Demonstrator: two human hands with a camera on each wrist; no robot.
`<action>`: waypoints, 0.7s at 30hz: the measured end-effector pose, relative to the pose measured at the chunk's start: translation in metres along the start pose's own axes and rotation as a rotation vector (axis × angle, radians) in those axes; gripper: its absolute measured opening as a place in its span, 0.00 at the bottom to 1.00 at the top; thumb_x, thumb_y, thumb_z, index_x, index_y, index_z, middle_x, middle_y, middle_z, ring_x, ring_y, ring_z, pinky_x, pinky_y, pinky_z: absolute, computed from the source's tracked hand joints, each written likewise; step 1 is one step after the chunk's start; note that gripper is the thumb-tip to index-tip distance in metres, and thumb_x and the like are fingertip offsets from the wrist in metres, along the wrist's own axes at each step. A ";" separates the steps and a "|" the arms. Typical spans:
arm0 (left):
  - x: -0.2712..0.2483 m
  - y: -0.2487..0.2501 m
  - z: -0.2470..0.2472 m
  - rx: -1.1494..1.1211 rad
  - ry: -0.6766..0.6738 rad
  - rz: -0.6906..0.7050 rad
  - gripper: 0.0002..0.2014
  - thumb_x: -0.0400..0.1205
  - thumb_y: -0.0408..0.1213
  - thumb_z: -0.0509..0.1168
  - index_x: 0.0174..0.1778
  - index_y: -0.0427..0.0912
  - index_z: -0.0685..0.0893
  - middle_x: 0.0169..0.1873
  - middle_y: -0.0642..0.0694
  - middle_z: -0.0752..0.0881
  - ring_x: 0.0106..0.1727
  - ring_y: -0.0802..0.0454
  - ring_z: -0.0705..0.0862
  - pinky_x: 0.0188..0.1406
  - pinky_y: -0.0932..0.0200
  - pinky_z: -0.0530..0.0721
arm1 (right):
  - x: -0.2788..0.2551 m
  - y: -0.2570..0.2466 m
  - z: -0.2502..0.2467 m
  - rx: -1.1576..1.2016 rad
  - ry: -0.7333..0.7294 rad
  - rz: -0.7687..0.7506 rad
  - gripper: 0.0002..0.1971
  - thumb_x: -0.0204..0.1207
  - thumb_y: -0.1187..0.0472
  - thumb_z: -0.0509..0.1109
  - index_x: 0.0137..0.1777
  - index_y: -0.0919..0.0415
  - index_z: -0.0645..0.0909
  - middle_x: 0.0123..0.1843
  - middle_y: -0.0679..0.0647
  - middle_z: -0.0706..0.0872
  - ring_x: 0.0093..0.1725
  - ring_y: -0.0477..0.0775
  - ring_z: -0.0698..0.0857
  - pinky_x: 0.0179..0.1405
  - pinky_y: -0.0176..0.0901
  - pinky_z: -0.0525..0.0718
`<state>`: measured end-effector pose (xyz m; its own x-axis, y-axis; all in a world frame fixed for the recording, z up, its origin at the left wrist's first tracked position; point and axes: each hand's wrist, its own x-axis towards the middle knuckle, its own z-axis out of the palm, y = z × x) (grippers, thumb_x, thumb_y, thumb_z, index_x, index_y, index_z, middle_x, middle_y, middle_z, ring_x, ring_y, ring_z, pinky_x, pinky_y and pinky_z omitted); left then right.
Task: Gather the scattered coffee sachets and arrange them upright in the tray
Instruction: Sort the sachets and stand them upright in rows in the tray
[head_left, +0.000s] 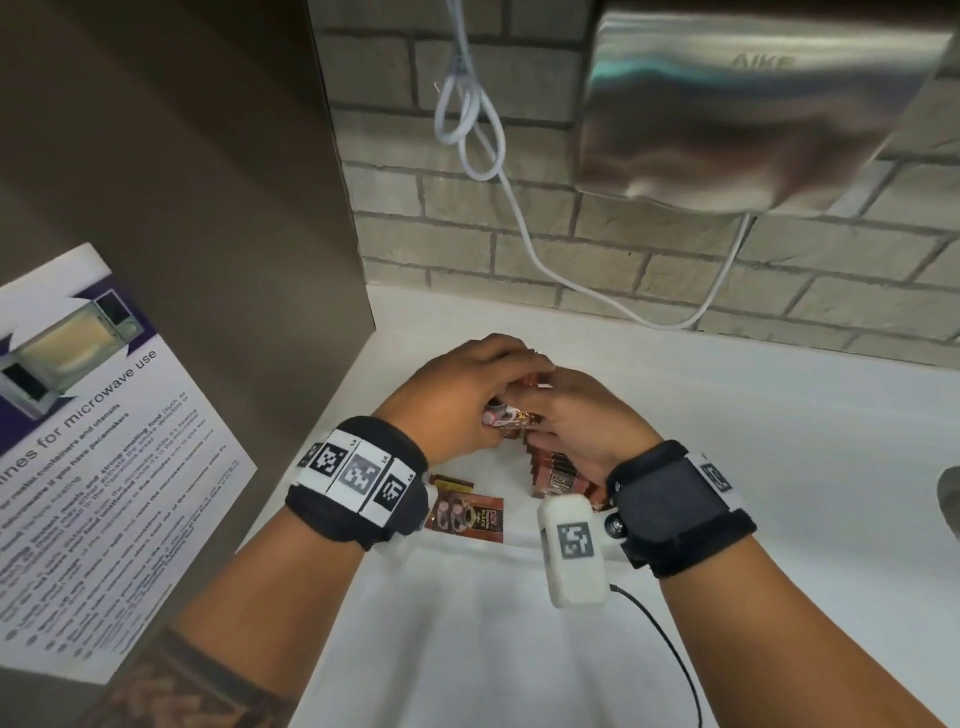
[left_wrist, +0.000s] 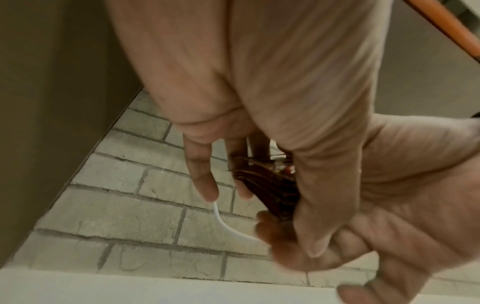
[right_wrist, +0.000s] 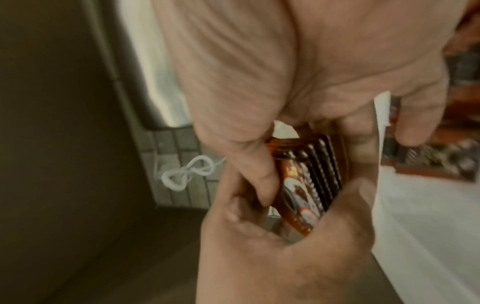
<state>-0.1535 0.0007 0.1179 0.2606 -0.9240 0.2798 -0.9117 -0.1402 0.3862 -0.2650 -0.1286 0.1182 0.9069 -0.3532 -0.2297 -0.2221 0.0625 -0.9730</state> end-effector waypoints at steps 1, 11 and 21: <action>0.001 0.001 -0.002 0.019 -0.007 -0.006 0.41 0.69 0.29 0.77 0.79 0.53 0.75 0.71 0.51 0.77 0.67 0.49 0.80 0.61 0.47 0.84 | -0.002 -0.001 -0.002 -0.066 0.047 -0.062 0.08 0.77 0.61 0.77 0.55 0.56 0.87 0.50 0.52 0.93 0.55 0.54 0.91 0.61 0.55 0.85; 0.015 0.021 -0.020 -1.404 0.122 -0.467 0.56 0.68 0.51 0.80 0.88 0.49 0.54 0.73 0.45 0.80 0.69 0.49 0.83 0.59 0.49 0.88 | -0.026 -0.030 -0.009 0.102 0.043 -0.215 0.15 0.78 0.67 0.75 0.64 0.69 0.84 0.52 0.59 0.92 0.41 0.39 0.90 0.32 0.25 0.81; 0.012 0.020 -0.011 -1.367 0.113 -0.377 0.16 0.88 0.32 0.63 0.72 0.36 0.79 0.46 0.40 0.88 0.50 0.44 0.89 0.51 0.43 0.90 | -0.031 -0.025 -0.018 -0.486 0.380 -0.359 0.19 0.76 0.45 0.76 0.67 0.42 0.80 0.64 0.46 0.79 0.58 0.40 0.79 0.57 0.29 0.76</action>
<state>-0.1648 -0.0096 0.1385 0.4981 -0.8670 0.0135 0.2190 0.1408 0.9655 -0.2941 -0.1363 0.1497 0.7863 -0.5803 0.2121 -0.1479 -0.5101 -0.8473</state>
